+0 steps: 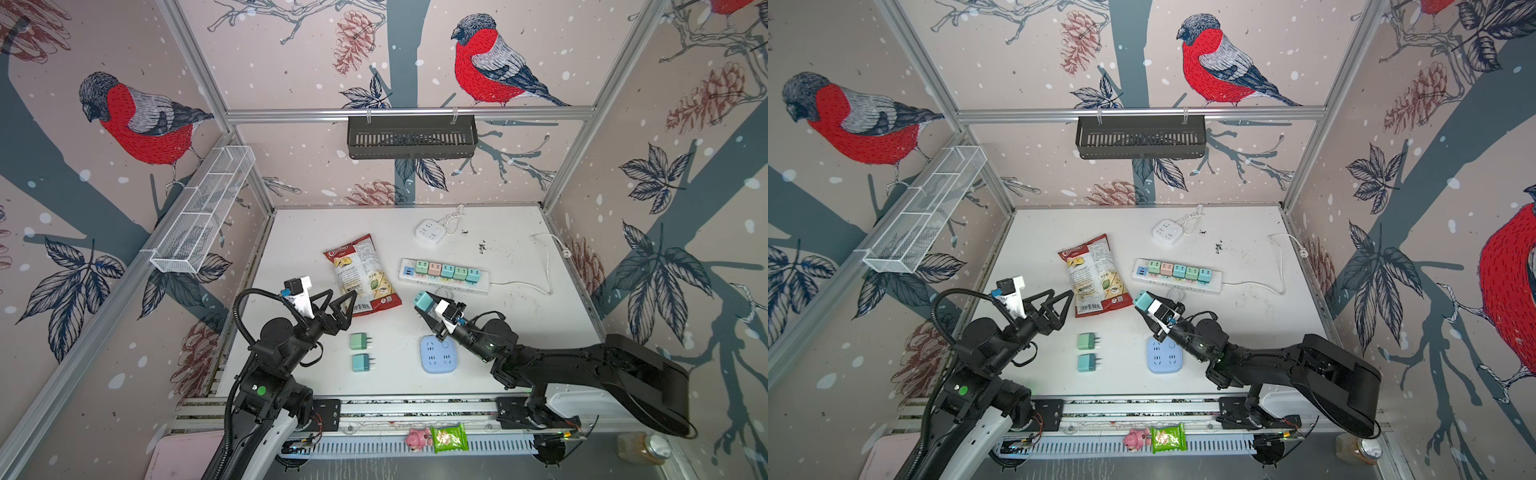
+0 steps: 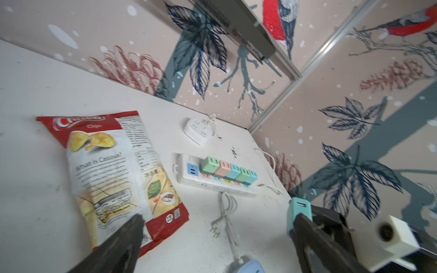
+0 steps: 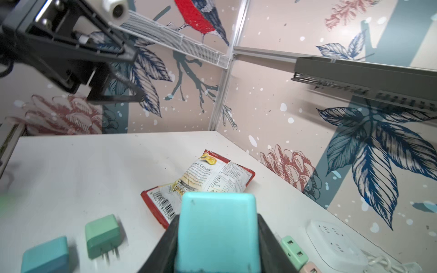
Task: Insert the plug
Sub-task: 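Lift the teal charger with the right gripper and carry it toward the left gripper, then close the left gripper on the teal charger while the right gripper holds it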
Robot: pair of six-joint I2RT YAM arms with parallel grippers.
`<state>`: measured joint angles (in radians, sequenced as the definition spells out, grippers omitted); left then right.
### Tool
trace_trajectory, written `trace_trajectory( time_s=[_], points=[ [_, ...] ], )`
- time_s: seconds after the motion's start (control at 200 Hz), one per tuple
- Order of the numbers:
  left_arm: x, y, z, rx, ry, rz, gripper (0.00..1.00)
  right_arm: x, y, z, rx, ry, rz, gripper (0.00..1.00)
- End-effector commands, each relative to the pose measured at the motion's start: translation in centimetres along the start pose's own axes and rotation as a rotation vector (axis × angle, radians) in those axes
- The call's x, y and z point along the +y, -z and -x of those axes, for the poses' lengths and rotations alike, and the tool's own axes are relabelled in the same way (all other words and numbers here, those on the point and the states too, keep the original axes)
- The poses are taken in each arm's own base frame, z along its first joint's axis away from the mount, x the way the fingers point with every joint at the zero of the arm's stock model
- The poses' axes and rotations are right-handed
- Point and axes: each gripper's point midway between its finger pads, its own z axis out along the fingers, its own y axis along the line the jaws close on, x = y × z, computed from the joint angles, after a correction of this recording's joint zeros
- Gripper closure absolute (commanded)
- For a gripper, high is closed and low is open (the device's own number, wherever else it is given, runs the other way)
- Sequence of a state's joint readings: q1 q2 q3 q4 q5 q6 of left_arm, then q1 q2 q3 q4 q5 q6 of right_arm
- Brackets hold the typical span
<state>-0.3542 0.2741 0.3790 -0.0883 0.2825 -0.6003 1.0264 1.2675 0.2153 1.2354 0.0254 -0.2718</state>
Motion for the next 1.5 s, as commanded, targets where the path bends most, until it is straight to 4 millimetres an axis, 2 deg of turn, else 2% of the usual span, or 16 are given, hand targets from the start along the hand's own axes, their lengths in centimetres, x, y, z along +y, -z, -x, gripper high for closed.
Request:
trace_trajectory(
  time_s=[0.0, 0.045, 0.065, 0.275, 0.455, 0.485, 0.821, 1.011, 1.161, 1.336, 1.496],
  points=[
    [-3.8, 0.0, -0.9, 0.053, -0.048, -0.218, 0.03, 0.8, 0.5, 2.3, -0.109, 0.090, 0.049, 1.00],
    [-4.3, -0.2, -1.3, 0.074, -0.059, -0.243, 0.05, 1.0, 0.5, 1.9, -0.094, 0.095, 0.058, 1.00],
    [-4.6, -0.3, -1.5, 0.084, -0.064, -0.255, 0.06, 0.8, 0.7, 2.6, -0.113, 0.099, 0.053, 1.00],
    [-7.7, -1.8, -4.1, 0.177, -0.144, -0.294, 0.11, 1.3, 0.4, 2.6, -0.107, 0.113, 0.077, 1.00],
    [-10.4, -3.4, -6.2, 0.230, -0.201, -0.293, 0.14, 2.7, -0.1, 2.9, -0.105, 0.148, 0.112, 1.00],
    [-10.5, -3.8, -6.4, 0.240, -0.205, -0.282, 0.14, 3.3, -0.2, 2.2, -0.087, 0.156, 0.122, 1.00],
    [-11.0, -5.8, -8.8, 0.342, -0.215, -0.252, 0.20, 4.6, -0.2, 2.4, -0.103, 0.171, 0.150, 0.99],
    [-11.2, -6.0, -10.1, 0.405, -0.229, -0.259, 0.26, 4.5, -0.1, 2.4, -0.100, 0.177, 0.133, 0.99],
    [-10.9, -6.1, -10.8, 0.447, -0.240, -0.238, 0.34, 4.3, 0.1, 2.5, -0.103, 0.179, 0.126, 0.99],
    [-11.1, -6.2, -11.5, 0.479, -0.257, -0.254, 0.36, 4.3, 0.1, 2.5, -0.101, 0.180, 0.123, 0.99],
    [-11.1, -6.6, -12.2, 0.513, -0.268, -0.250, 0.47, 4.2, 0.1, 2.4, -0.097, 0.183, 0.116, 0.99]
  ],
)
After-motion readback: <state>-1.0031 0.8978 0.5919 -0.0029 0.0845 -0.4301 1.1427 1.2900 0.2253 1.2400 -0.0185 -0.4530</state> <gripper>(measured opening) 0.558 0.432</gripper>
